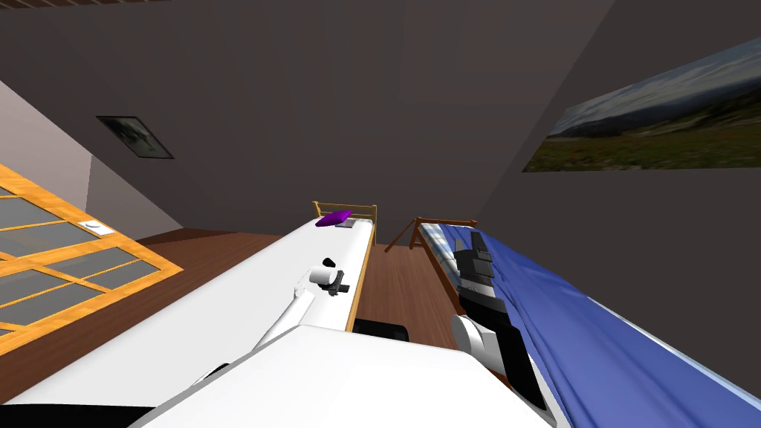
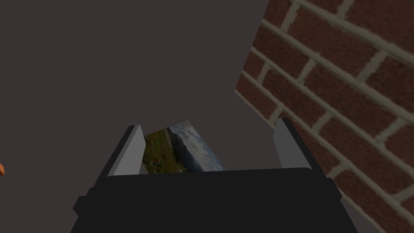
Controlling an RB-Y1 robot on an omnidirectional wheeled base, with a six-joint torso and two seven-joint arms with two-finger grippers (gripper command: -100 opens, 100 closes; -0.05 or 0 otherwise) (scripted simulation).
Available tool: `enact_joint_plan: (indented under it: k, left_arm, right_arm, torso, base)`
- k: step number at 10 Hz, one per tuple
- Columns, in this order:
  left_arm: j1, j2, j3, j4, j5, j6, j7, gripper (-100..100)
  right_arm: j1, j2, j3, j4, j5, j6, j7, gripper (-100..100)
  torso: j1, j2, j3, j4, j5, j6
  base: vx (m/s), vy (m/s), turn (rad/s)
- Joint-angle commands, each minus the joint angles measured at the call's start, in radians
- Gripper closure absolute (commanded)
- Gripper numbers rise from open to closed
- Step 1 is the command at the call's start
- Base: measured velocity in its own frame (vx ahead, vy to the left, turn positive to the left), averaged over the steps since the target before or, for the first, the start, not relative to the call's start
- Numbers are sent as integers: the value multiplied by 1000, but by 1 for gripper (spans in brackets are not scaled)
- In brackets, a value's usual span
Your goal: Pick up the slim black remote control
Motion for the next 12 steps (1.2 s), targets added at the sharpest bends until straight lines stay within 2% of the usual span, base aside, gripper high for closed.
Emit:
enact_joint_plan:
  k: [1, 5, 6, 7, 8, 9, 12]
  left_arm:
    - [-27, 2, -7, 46, 0, 50, -16, -100]
    - [-66, 8, -20, 104, 0, 157, -40, -100]
    - [-71, 9, -22, 113, 0, 172, -43, -100]
    - [-64, 9, -20, 100, 0, 162, -40, -100]
    - [-64, 9, -21, 101, 0, 166, -41, 0]
    - [-63, 3, -22, 129, -4, 138, -43, -100]
    - [-61, -8, -25, 184, -13, 81, -48, -100]
  right_arm:
    - [0, 0, 0, 0, 0, 0, 0, 0]
    - [0, 0, 0, 0, 0, 0, 0, 0]
    - [0, 0, 0, 0, 0, 0, 0, 0]
    - [0, 0, 0, 0, 0, 0, 0, 0]
    - [0, 0, 0, 0, 0, 0, 0, 0]
    - [0, 0, 0, 0, 0, 0, 0, 0]
    - [0, 0, 0, 0, 0, 0, 0, 0]
  torso:
    - [0, 0, 0, 0, 0, 0]
    - [0, -1, -1, 0, 0, 0]
    - [0, -1, 0, 0, 0, 0]
    - [0, 0, 0, 0, 0, 0]
    - [0, 1, 0, 0, 0, 0]
    - [0, 1, 1, 0, 0, 0]
    - [0, 1, 0, 0, 0, 0]
  base:
    - [37, 17, -84]
    - [38, 16, -55]
    - [23, 9, -32]
    - [10, 4, -5]
    - [0, 0, 0]
    - [10, 6, -21]
    - [14, 10, -15]
